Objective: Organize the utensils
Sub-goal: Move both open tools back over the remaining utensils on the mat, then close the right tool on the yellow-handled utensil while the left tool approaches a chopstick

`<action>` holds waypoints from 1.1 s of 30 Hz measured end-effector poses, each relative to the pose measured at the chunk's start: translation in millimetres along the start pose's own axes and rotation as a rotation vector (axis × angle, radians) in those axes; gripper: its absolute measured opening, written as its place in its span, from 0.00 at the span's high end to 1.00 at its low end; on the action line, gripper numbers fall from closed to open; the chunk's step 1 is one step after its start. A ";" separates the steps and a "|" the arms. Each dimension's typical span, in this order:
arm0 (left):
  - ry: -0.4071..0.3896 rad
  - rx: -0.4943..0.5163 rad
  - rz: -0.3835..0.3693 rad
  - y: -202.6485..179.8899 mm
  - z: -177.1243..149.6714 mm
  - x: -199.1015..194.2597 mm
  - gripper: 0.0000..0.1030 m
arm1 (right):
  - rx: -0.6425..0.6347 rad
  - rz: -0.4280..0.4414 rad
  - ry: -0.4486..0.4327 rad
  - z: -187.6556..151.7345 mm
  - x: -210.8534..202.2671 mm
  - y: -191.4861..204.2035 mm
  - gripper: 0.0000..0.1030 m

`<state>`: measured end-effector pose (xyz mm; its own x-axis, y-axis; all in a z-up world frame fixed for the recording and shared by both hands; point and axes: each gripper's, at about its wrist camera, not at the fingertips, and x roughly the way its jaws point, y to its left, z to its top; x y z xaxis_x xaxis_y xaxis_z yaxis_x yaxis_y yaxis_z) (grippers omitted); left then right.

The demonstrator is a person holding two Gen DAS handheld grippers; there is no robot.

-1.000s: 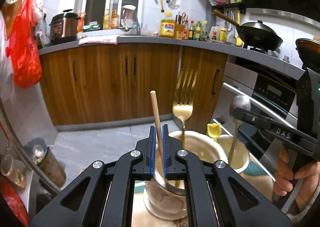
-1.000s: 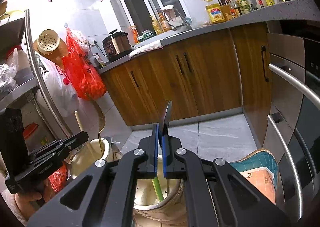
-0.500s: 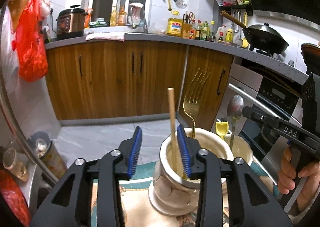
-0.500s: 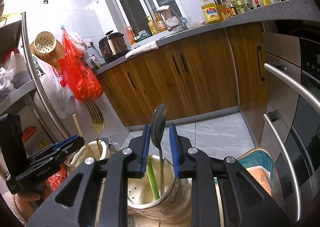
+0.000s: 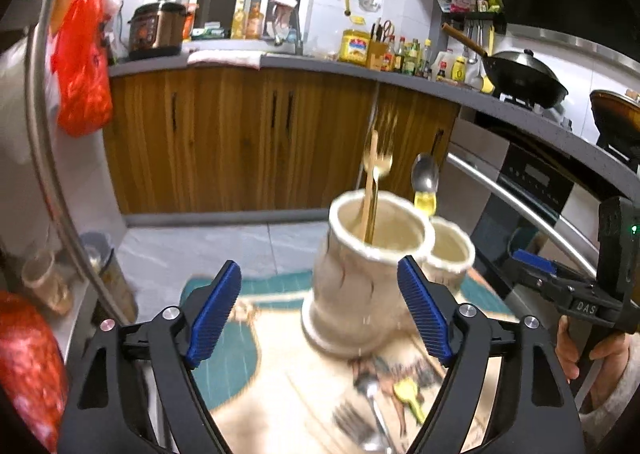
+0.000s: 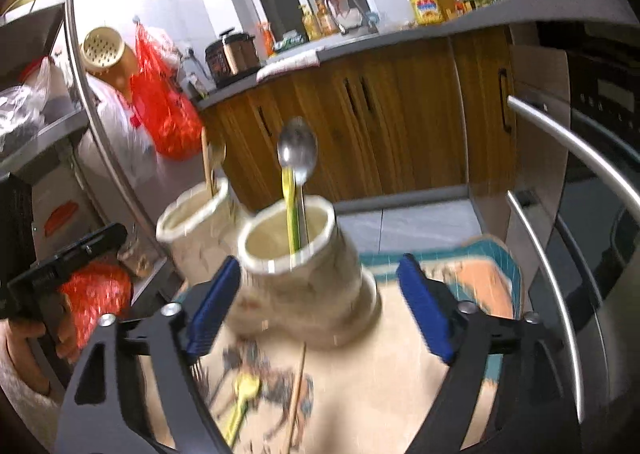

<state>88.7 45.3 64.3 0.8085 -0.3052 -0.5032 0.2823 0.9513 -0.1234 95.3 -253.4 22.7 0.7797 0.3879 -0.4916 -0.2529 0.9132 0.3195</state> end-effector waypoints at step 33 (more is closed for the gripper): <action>0.311 -0.074 0.041 8.2 -136.5 -26.6 0.11 | -0.147 -0.021 0.377 -100.8 29.9 79.2 0.49</action>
<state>-1.0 67.0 -40.1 0.6187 -0.2501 -0.7447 0.2057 0.9665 -0.1536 40.9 -156.9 -48.3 0.5274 0.3623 -0.7685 -0.3394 0.9191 0.2003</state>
